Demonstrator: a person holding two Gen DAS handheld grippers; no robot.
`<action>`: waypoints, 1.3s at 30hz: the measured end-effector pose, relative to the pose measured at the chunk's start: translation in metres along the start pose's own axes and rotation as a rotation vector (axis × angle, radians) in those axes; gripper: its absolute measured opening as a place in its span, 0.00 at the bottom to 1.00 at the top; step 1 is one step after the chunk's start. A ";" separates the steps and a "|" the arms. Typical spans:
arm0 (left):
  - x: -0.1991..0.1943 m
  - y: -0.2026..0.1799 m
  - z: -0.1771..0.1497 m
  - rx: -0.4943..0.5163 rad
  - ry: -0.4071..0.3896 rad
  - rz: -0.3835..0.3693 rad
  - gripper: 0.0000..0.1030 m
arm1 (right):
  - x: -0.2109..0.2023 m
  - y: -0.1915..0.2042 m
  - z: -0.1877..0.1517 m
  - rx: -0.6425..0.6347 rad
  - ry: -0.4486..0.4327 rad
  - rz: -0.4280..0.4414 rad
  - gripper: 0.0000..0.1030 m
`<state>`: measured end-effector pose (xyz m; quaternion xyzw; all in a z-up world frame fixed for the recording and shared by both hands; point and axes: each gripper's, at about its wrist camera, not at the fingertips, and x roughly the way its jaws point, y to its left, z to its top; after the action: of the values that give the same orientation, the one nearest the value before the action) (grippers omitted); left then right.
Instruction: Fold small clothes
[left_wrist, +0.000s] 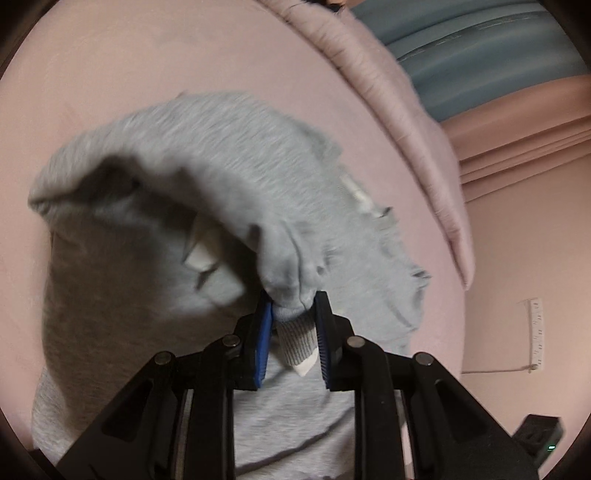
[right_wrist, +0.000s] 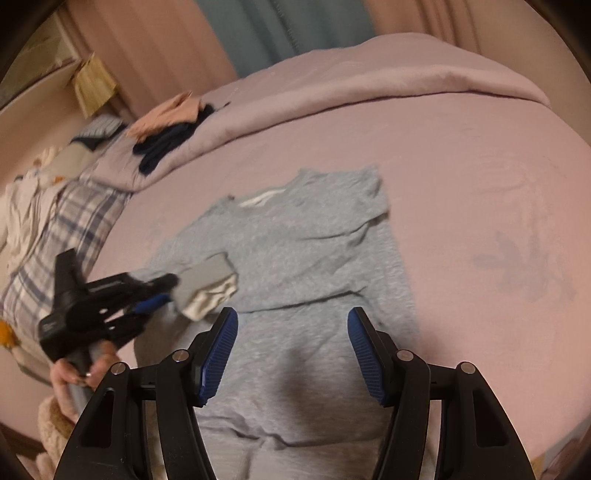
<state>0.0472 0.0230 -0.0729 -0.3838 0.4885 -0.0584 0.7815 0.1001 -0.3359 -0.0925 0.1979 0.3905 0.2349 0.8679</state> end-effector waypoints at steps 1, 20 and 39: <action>0.002 0.004 -0.001 -0.005 0.008 0.015 0.22 | 0.004 0.004 0.001 -0.015 0.012 0.006 0.68; -0.102 0.047 0.020 0.082 -0.172 0.131 0.77 | 0.131 0.057 0.039 0.069 0.362 0.265 0.69; -0.111 0.078 0.034 0.010 -0.186 0.171 0.77 | 0.128 0.074 0.058 -0.029 0.233 0.196 0.20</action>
<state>-0.0048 0.1474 -0.0370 -0.3407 0.4444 0.0418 0.8275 0.2014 -0.2129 -0.0926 0.1940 0.4639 0.3456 0.7923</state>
